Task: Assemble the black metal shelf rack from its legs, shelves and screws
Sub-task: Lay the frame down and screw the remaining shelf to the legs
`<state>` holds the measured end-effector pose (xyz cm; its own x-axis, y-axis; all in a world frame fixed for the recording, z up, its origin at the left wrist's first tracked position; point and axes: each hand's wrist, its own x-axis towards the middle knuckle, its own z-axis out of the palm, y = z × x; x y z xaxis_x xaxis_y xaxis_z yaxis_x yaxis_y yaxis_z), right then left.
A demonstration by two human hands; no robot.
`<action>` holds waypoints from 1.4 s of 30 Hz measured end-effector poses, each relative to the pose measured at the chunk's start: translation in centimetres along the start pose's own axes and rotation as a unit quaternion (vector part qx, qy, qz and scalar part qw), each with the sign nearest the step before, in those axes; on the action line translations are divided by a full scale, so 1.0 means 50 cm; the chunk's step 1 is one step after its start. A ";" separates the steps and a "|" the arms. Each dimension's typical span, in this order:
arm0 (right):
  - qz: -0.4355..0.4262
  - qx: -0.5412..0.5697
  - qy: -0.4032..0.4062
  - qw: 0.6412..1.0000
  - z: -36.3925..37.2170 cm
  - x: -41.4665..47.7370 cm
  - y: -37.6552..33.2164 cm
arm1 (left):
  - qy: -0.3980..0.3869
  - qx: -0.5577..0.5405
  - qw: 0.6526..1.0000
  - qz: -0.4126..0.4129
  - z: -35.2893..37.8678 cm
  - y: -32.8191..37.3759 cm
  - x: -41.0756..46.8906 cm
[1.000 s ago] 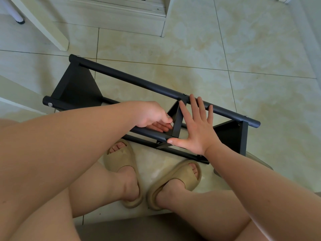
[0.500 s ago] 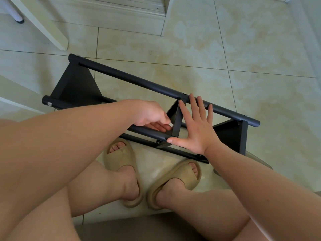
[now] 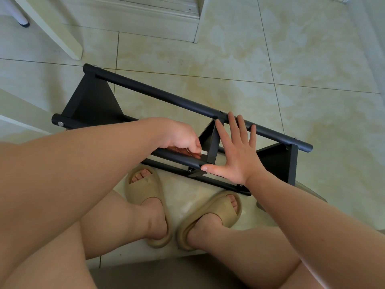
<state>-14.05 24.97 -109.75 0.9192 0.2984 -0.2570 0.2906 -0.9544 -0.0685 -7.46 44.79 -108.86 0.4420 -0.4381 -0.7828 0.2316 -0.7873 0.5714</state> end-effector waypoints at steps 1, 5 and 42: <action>0.000 0.000 0.000 1.000 0.001 0.000 0.000 | 0.002 0.018 1.000 0.003 0.000 0.000 0.000; 0.000 0.001 0.001 1.000 0.001 0.001 0.003 | -0.010 0.072 0.997 0.011 0.001 -0.001 0.002; 0.089 0.159 -0.121 0.976 -0.120 0.159 0.133 | 0.213 0.187 0.959 -0.014 -0.179 0.119 0.070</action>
<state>-3.21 21.09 -106.48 0.8464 0.1524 -0.5102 -0.0011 -0.9577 -0.2879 3.20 42.45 -105.98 0.7724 -0.2598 -0.5796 -0.0434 -0.9320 0.3599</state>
